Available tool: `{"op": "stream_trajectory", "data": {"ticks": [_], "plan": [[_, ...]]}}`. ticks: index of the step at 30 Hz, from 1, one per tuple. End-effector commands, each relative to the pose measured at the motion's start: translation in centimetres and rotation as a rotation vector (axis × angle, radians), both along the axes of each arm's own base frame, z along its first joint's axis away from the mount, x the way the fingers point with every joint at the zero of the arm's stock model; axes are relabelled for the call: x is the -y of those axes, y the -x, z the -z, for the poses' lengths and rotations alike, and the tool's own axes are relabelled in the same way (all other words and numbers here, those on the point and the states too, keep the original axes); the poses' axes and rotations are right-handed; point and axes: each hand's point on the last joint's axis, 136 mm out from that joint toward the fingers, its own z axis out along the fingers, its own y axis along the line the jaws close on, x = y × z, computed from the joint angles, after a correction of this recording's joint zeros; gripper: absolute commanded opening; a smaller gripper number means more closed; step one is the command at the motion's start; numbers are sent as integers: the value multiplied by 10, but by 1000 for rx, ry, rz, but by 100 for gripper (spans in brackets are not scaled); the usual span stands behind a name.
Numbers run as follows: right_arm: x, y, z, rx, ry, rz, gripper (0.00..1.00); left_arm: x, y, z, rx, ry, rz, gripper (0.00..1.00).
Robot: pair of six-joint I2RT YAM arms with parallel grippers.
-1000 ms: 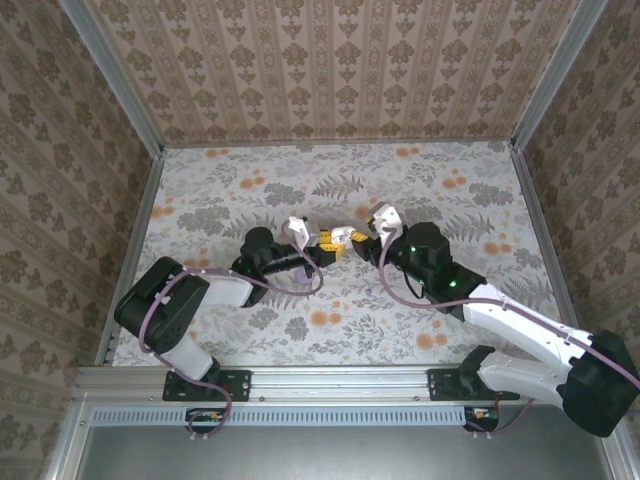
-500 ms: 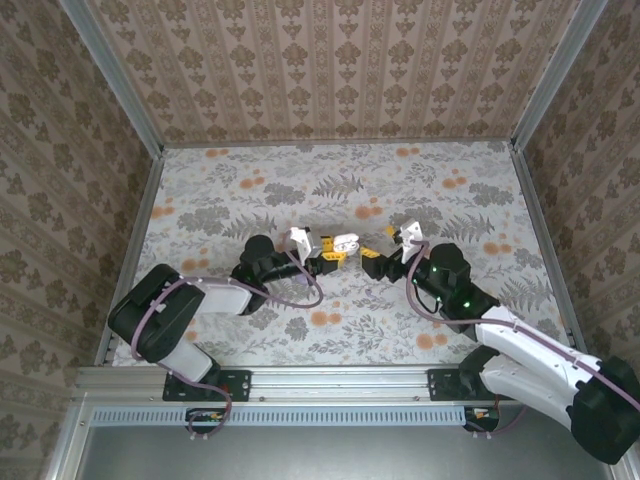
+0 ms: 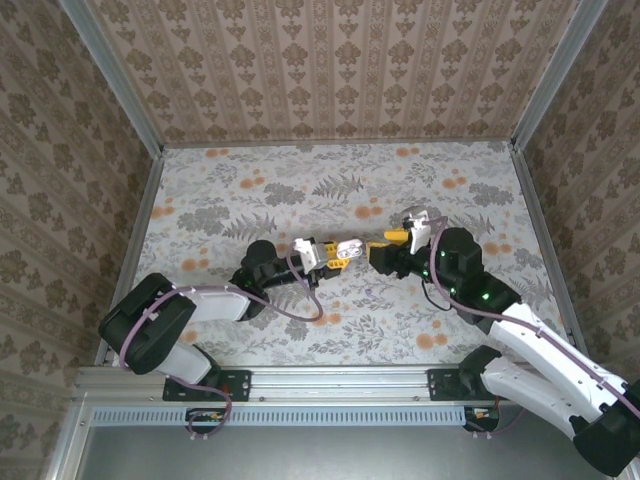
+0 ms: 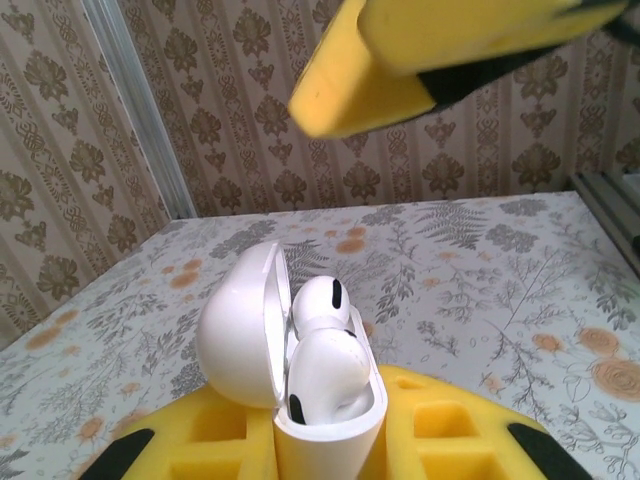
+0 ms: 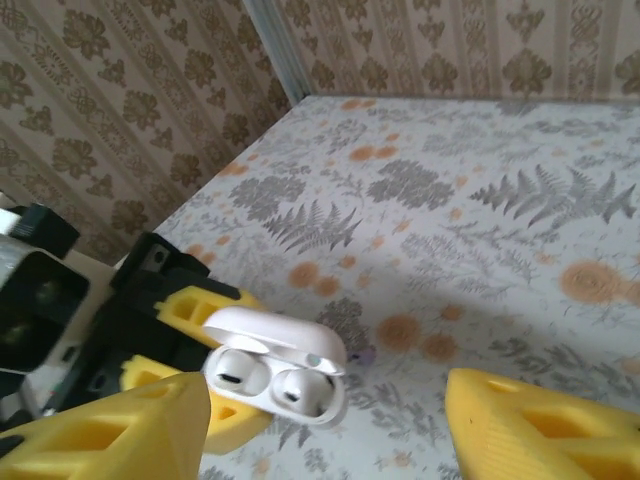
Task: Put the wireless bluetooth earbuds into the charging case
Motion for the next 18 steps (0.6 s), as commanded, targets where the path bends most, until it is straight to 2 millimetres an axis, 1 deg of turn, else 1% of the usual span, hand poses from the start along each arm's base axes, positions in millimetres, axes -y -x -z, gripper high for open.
{"op": "stream_trajectory", "data": {"ticks": [1,4,10,14,18], "plan": [[0,20,14,-202,-50,-17,58,-2,0,1,83,-26,-34,11],[-3,26,14,-267,-103,-23,50,-1,1,4,92,-44,-37,11],[-17,30,21,-405,-175,-62,42,1,4,6,92,-55,-30,11],[-21,23,22,-466,-215,-58,34,2,8,7,92,-61,-19,11],[-23,16,23,-515,-261,-60,30,1,9,6,96,-61,-18,11]]}}
